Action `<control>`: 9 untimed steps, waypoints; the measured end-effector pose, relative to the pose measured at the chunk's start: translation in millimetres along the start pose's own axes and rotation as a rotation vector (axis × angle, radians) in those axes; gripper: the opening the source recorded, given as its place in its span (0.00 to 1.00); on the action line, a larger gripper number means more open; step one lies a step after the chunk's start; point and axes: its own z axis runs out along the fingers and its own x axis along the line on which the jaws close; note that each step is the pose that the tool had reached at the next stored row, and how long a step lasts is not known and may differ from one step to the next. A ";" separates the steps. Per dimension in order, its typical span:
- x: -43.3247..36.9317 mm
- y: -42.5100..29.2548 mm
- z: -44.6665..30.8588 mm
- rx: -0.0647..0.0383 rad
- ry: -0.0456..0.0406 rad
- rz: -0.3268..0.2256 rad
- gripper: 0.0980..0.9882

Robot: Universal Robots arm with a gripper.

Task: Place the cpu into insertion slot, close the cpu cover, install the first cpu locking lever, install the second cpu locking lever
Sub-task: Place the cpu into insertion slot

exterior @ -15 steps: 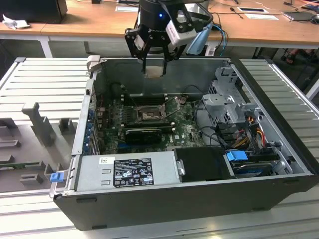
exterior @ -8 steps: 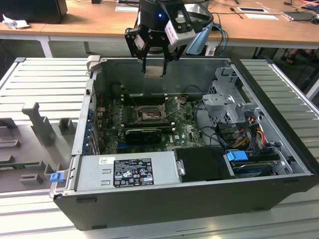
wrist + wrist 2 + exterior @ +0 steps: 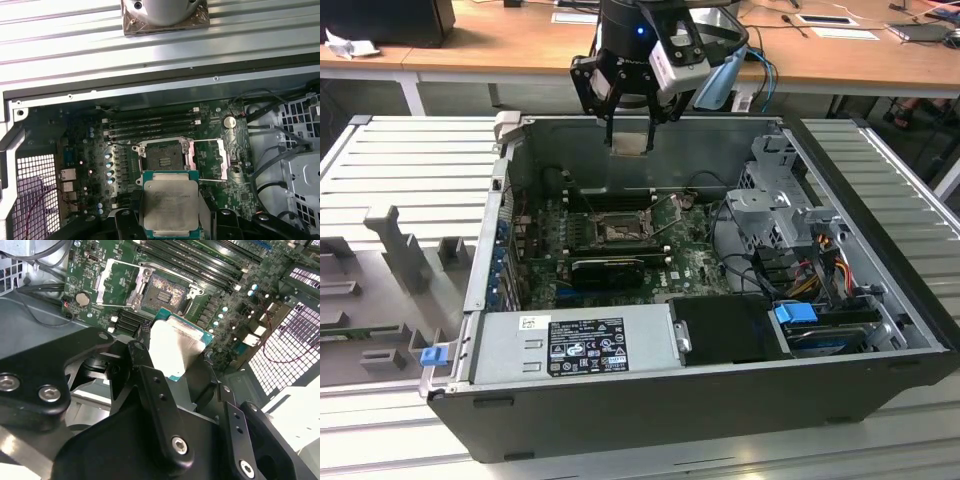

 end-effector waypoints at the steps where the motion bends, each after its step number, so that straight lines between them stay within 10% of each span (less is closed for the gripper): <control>1: 0.0 0.0 0.0 0.000 -0.0001 0.001 0.48; 9: 0.0 0.0 0.0 0.000 -0.0018 0.020 0.48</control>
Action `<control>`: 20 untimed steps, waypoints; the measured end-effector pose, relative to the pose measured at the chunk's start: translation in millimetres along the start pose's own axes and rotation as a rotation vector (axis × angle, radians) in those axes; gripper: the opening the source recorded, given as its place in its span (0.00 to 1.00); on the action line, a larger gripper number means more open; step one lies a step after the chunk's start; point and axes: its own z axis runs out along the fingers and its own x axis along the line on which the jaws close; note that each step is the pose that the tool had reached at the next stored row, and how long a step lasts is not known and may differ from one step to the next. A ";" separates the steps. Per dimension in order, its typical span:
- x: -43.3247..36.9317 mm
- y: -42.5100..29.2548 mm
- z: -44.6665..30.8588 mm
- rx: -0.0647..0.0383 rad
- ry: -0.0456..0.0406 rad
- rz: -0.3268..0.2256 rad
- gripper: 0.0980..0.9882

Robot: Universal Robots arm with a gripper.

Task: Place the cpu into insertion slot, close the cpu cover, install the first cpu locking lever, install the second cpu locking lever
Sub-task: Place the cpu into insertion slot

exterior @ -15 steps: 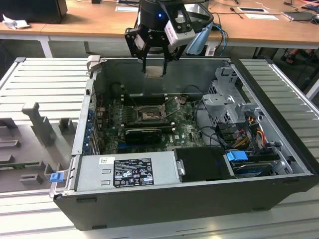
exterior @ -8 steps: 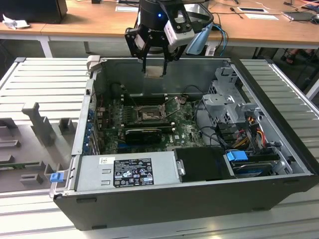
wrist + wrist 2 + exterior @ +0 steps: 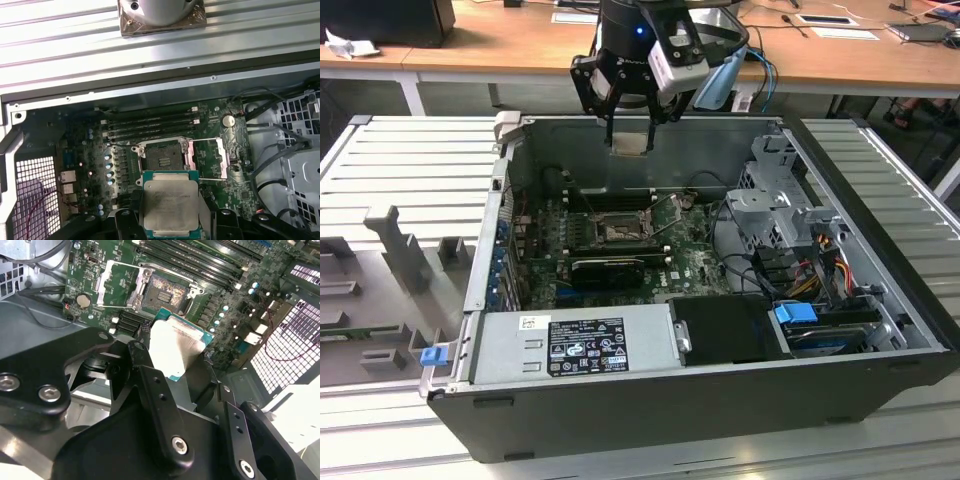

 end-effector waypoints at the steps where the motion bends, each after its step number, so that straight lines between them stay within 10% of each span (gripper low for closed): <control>1: 0.0 0.0 0.0 0.000 -0.0004 0.003 0.48; 20: 0.0 0.0 0.3 -0.002 -0.0086 0.095 0.48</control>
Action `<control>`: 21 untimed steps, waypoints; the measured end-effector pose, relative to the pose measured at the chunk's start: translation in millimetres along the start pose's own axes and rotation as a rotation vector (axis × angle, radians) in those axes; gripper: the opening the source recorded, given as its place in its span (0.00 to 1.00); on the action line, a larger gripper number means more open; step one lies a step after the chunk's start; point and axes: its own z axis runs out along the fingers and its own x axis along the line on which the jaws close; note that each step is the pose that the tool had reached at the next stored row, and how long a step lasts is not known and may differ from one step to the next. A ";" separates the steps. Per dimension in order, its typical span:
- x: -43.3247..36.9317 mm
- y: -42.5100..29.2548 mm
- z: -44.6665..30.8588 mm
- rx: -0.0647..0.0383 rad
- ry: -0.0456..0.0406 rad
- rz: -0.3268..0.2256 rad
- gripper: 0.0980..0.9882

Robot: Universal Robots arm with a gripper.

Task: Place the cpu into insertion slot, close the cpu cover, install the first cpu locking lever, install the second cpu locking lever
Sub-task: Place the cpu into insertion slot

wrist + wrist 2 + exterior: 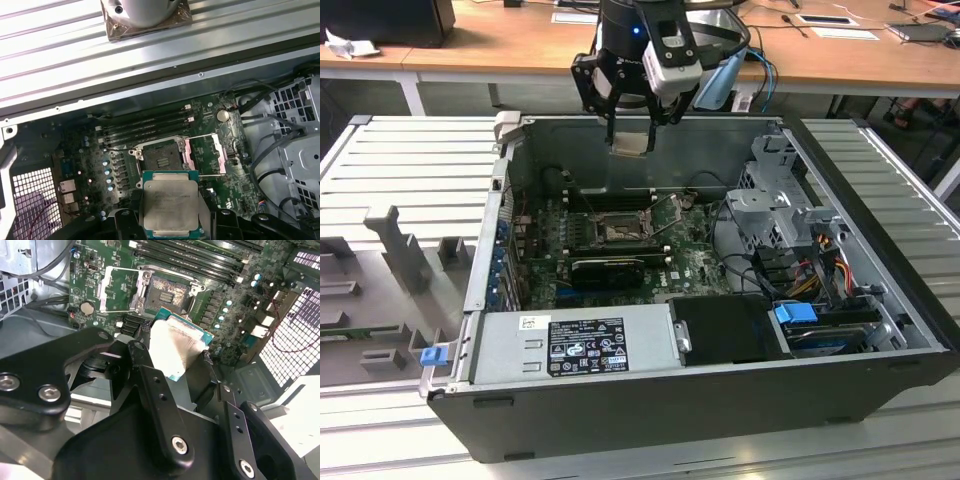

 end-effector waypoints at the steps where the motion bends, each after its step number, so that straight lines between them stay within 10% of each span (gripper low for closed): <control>1: 0.0 0.0 0.0 0.000 -0.0007 0.008 0.48; 21: 0.0 0.0 0.2 -0.002 -0.0083 0.092 0.48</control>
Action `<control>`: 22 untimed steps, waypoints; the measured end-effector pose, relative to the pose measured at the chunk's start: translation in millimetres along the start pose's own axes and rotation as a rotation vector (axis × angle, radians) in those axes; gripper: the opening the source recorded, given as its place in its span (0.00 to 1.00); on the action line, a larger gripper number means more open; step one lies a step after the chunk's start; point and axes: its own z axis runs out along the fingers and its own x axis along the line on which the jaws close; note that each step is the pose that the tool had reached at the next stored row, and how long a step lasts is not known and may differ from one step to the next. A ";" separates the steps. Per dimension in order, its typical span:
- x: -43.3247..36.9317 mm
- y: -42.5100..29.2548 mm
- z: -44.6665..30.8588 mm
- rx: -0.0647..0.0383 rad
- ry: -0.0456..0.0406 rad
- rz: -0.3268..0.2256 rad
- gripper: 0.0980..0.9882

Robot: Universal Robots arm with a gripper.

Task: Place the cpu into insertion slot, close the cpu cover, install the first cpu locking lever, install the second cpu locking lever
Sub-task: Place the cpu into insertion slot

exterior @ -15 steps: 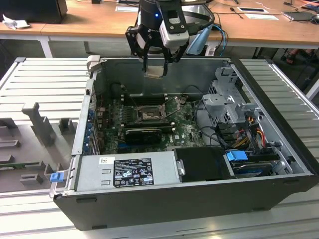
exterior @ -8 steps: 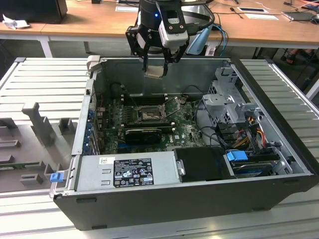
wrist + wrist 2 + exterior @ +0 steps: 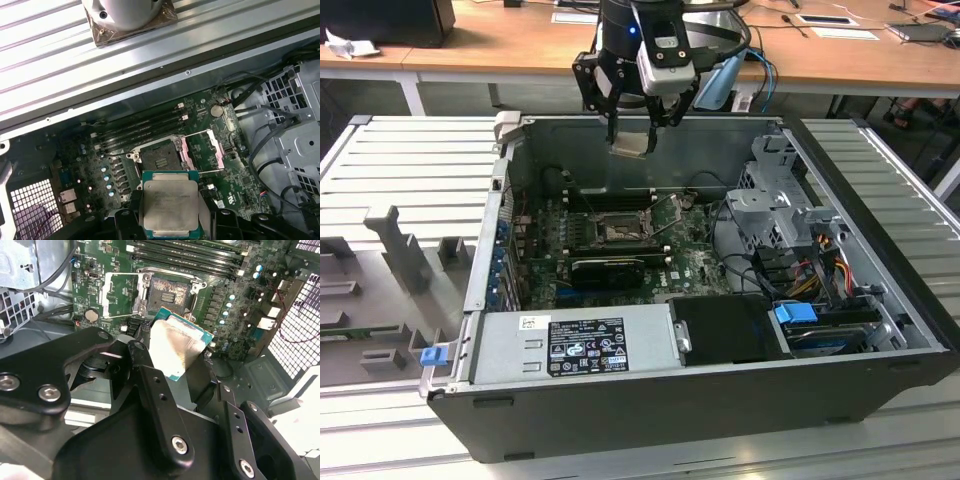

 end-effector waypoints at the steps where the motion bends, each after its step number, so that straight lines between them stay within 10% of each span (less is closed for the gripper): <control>1: 0.0 0.0 0.0 0.000 -0.0006 0.006 0.48; 22: -0.1 -0.8 4.3 -0.001 -0.0103 0.116 0.48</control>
